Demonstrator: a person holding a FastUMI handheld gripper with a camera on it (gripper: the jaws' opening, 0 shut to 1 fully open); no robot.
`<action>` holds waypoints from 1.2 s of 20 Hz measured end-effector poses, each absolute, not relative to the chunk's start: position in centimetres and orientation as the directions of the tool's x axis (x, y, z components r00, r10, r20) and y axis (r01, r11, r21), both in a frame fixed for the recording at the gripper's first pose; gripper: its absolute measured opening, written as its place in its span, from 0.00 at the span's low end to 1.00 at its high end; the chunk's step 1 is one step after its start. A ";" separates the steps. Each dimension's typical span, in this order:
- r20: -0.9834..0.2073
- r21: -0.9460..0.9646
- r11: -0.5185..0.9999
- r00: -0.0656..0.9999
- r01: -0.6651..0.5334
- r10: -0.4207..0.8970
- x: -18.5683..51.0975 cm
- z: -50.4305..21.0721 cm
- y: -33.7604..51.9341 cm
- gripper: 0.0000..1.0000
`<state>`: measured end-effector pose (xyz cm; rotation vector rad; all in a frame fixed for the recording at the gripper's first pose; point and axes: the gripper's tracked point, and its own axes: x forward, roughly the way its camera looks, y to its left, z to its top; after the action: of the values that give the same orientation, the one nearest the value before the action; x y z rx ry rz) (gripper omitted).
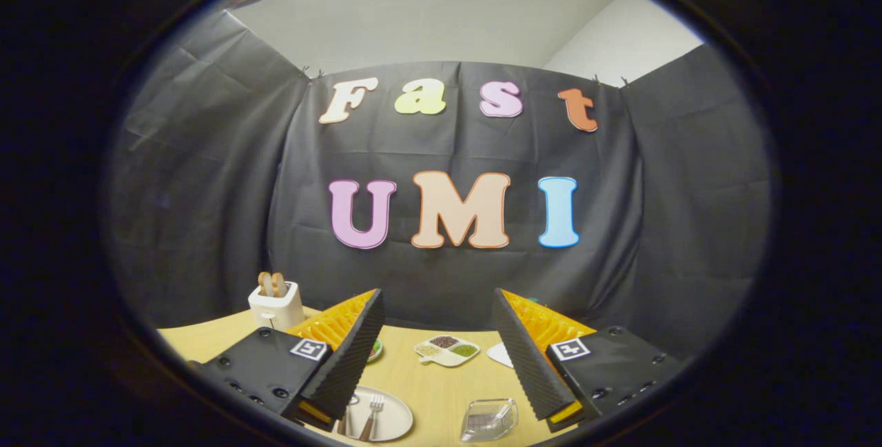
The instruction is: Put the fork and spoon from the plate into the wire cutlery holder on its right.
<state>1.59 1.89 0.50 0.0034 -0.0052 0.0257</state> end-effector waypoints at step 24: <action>-0.329 -0.001 0.968 0.914 -0.252 0.237 6.1 -12.4 10.3 1.00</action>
<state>6.08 10.25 -12.44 -0.0434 0.3336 0.2517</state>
